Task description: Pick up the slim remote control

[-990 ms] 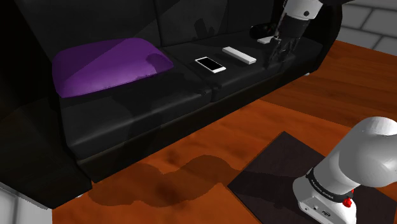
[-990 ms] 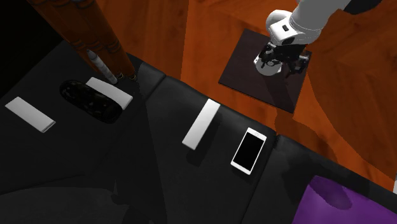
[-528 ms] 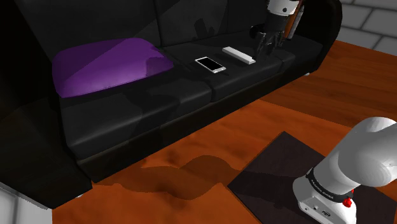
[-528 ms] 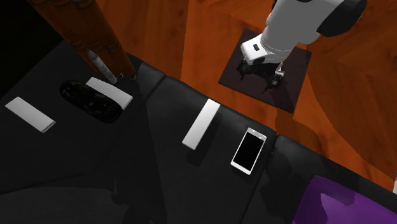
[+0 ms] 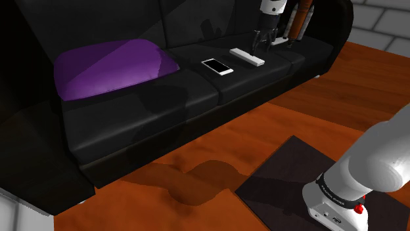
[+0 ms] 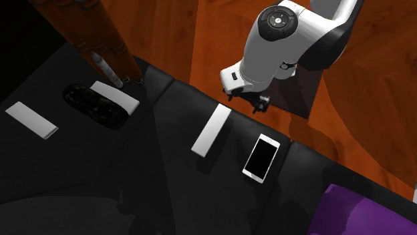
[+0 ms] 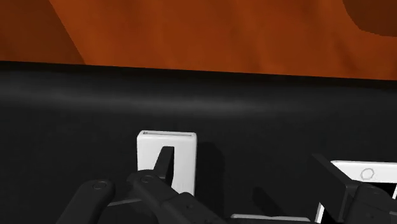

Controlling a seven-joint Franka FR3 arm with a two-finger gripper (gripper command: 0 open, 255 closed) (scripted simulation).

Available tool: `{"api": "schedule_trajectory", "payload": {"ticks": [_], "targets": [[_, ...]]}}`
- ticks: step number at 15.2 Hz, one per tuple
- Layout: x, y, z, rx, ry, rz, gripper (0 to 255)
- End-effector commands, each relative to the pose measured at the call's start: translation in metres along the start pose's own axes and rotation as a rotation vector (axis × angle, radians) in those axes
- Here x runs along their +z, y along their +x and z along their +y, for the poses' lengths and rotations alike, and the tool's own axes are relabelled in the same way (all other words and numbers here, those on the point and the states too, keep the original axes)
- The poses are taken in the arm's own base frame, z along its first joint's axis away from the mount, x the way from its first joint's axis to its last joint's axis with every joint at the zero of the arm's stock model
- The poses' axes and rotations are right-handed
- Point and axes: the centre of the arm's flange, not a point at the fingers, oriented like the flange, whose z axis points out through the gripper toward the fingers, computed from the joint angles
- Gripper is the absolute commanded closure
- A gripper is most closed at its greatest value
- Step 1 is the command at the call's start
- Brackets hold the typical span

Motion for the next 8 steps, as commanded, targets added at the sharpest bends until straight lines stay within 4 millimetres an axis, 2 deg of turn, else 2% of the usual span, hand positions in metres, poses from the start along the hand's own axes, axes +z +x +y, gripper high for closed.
{"api": "schedule_trajectory", "payload": {"ticks": [1, 8], "targets": [[0.005, 0.025, 0.009, 0.000, -0.004, -0.010, 0], [0.024, 0.111, 0.048, 0.002, -0.016, -0.042, 0]]}}
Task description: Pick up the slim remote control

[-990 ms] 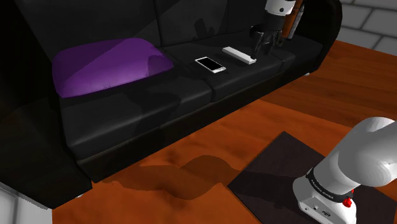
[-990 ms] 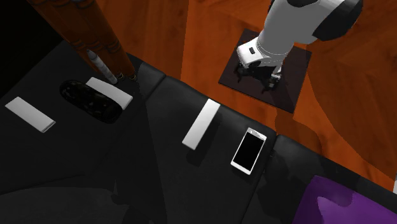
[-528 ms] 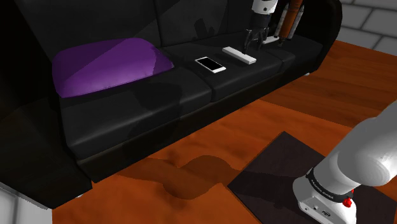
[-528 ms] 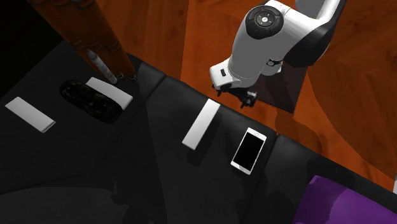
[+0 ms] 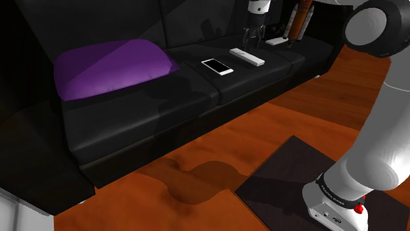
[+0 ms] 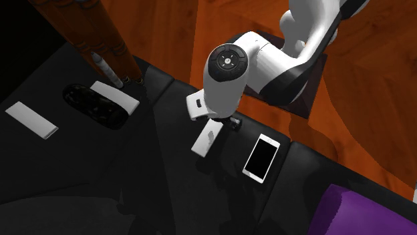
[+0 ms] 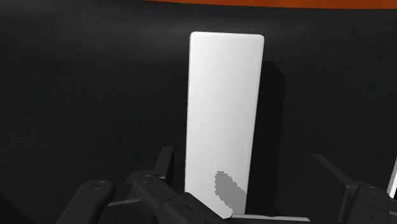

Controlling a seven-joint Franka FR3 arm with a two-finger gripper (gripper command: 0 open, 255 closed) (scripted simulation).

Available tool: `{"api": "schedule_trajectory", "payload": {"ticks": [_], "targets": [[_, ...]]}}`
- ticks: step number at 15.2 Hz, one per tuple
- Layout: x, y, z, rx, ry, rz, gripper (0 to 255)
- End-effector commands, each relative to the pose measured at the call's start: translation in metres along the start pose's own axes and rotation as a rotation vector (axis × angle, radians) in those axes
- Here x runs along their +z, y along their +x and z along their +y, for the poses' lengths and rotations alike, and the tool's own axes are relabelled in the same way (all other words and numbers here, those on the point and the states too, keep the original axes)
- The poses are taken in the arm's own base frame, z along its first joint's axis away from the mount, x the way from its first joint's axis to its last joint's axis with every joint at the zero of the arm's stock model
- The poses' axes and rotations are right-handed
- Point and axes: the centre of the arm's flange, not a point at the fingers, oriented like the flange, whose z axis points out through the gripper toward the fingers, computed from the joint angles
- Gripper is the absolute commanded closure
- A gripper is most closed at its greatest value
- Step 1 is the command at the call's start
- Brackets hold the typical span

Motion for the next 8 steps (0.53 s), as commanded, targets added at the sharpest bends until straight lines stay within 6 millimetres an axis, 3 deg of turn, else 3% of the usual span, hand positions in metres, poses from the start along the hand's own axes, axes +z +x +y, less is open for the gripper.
{"api": "schedule_trajectory", "payload": {"ticks": [1, 8], "targets": [[0.005, 0.022, 0.009, -0.001, -0.003, -0.009, 0], [0.042, 0.022, 0.009, -0.001, -0.003, -0.009, 0]]}}
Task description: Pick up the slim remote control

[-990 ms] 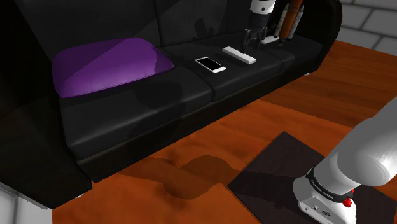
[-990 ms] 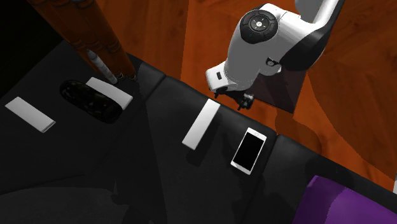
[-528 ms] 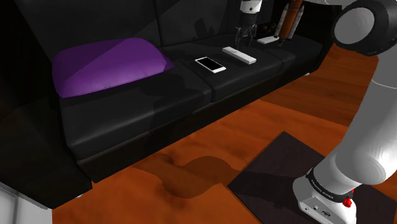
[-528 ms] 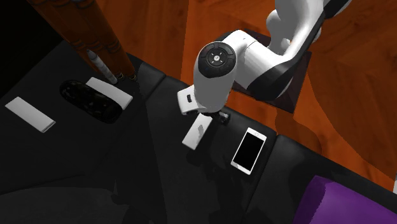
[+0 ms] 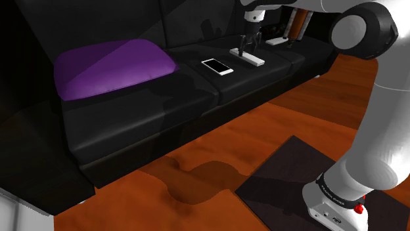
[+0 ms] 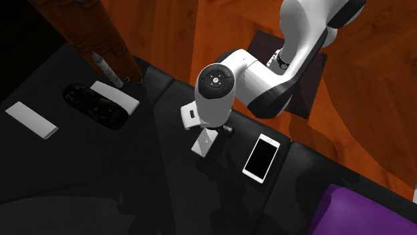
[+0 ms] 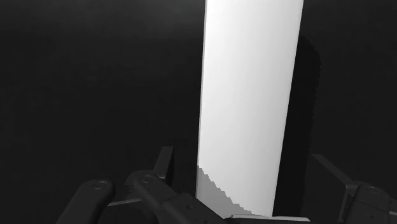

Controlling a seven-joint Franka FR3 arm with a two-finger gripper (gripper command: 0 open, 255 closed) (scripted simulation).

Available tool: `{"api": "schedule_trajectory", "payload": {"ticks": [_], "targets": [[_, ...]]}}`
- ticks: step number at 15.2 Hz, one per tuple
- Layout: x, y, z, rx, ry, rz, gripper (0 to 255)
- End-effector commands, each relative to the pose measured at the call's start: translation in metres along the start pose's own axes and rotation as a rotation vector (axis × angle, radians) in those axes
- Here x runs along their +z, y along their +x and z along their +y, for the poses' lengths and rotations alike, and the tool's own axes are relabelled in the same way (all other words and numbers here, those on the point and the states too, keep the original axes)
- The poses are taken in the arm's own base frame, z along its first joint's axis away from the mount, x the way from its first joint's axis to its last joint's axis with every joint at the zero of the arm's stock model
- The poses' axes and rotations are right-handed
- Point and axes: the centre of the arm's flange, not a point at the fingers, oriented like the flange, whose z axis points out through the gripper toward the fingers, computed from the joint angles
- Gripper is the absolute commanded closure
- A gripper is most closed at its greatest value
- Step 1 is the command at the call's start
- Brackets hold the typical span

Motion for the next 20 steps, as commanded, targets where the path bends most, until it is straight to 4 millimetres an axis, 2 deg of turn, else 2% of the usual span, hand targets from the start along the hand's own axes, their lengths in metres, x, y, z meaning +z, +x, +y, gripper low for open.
{"api": "schedule_trajectory", "payload": {"ticks": [1, 2, 3, 12, 20], "targets": [[0.008, 0.001, 0.000, 0.000, 0.000, 0.000, 0], [0.008, 0.001, 0.000, 0.000, 0.000, 0.000, 0], [0.009, 0.001, 0.000, 0.000, 0.000, 0.000, 255], [0.008, 0.001, 0.000, 0.000, 0.000, 0.000, 255], [-0.034, 0.001, 0.000, 0.000, 0.000, 0.000, 255]]}}
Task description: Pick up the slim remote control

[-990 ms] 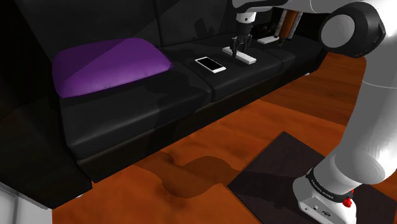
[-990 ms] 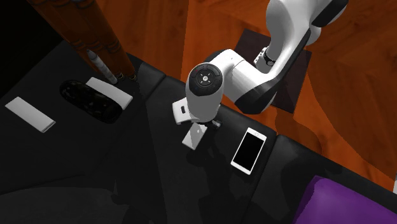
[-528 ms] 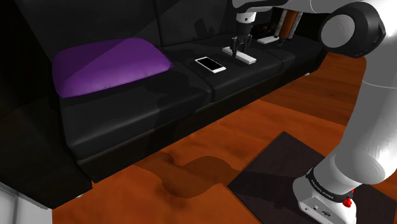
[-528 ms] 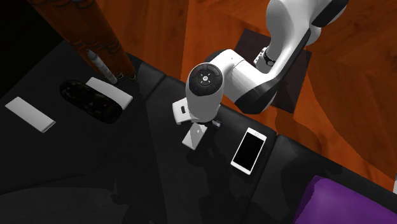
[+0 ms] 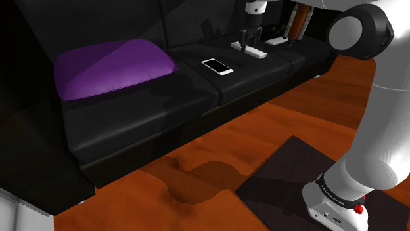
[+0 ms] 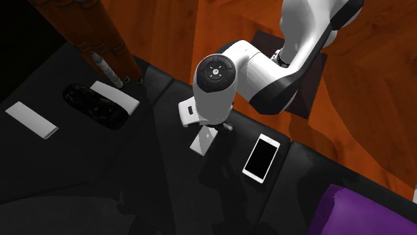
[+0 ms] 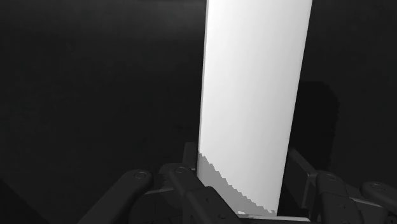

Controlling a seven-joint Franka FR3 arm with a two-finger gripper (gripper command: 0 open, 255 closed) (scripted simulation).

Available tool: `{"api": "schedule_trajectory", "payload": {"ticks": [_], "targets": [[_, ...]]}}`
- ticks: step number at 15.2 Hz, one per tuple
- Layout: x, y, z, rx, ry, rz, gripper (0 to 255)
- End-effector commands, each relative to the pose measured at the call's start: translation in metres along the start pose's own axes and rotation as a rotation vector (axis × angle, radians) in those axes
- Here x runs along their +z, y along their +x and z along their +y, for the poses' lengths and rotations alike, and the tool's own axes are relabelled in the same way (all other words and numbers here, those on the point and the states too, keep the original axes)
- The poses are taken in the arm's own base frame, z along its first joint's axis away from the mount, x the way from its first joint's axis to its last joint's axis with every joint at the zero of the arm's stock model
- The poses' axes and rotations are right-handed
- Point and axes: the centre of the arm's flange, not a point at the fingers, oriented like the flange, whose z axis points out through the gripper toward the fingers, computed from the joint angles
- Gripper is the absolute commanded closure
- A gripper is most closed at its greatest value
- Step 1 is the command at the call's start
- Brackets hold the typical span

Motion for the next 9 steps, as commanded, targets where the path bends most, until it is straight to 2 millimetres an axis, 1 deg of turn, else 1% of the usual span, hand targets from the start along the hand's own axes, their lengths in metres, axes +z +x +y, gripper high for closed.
{"api": "schedule_trajectory", "payload": {"ticks": [1, 7, 9], "targets": [[-0.010, -0.001, -0.001, 0.000, 0.000, 0.000, 255], [-0.042, -0.001, 0.000, 0.000, 0.000, 0.000, 255], [-0.042, -0.001, 0.000, 0.000, 0.000, 0.000, 255]]}}
